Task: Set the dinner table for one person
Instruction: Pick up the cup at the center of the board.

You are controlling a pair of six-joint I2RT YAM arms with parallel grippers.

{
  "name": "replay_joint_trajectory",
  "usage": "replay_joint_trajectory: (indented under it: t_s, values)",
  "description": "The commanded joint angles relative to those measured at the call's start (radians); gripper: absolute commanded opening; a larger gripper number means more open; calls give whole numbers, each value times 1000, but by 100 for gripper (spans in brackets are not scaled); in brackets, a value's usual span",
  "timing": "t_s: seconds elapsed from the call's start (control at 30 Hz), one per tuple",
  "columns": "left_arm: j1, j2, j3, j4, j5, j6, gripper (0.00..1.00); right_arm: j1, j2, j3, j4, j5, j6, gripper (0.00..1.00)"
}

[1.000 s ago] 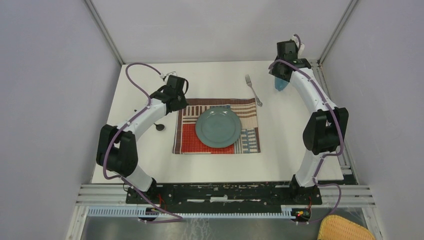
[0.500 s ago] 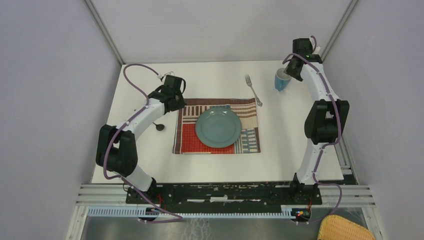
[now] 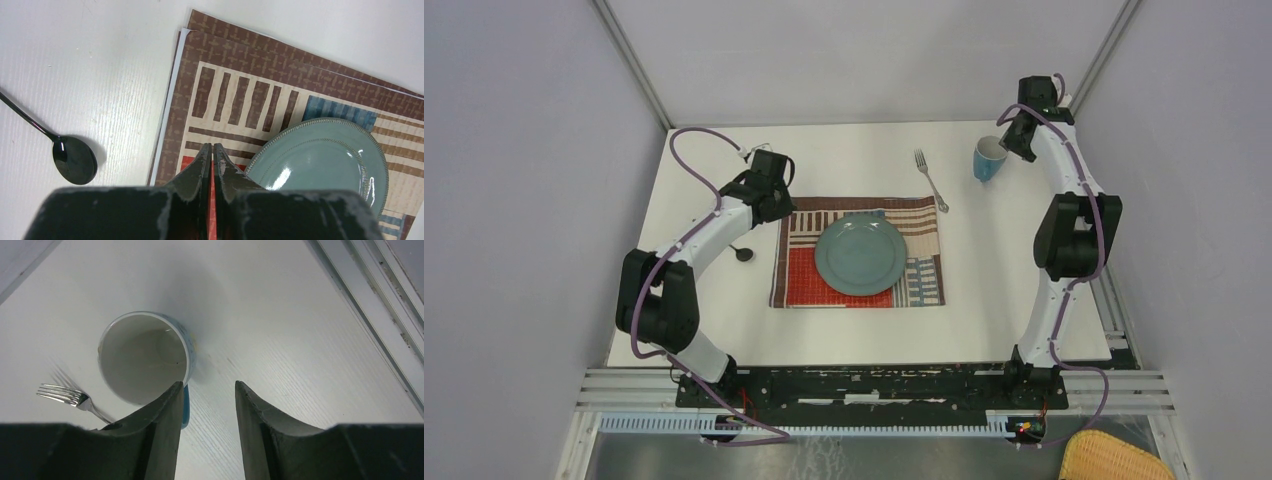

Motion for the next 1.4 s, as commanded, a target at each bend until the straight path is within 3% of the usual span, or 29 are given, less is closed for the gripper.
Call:
replay_joint_trajectory:
  t_s: [0.0, 0.9, 1.37]
  values:
    - [9, -29, 13, 32, -5, 40, 10, -8, 22, 46, 17, -11, 6, 48]
    - [10, -35, 0, 22, -11, 19, 10, -18, 106, 57, 62, -68, -2, 46]
    - [10, -24, 13, 16, -11, 17, 10, -18, 143, 62, 89, -90, 0, 25]
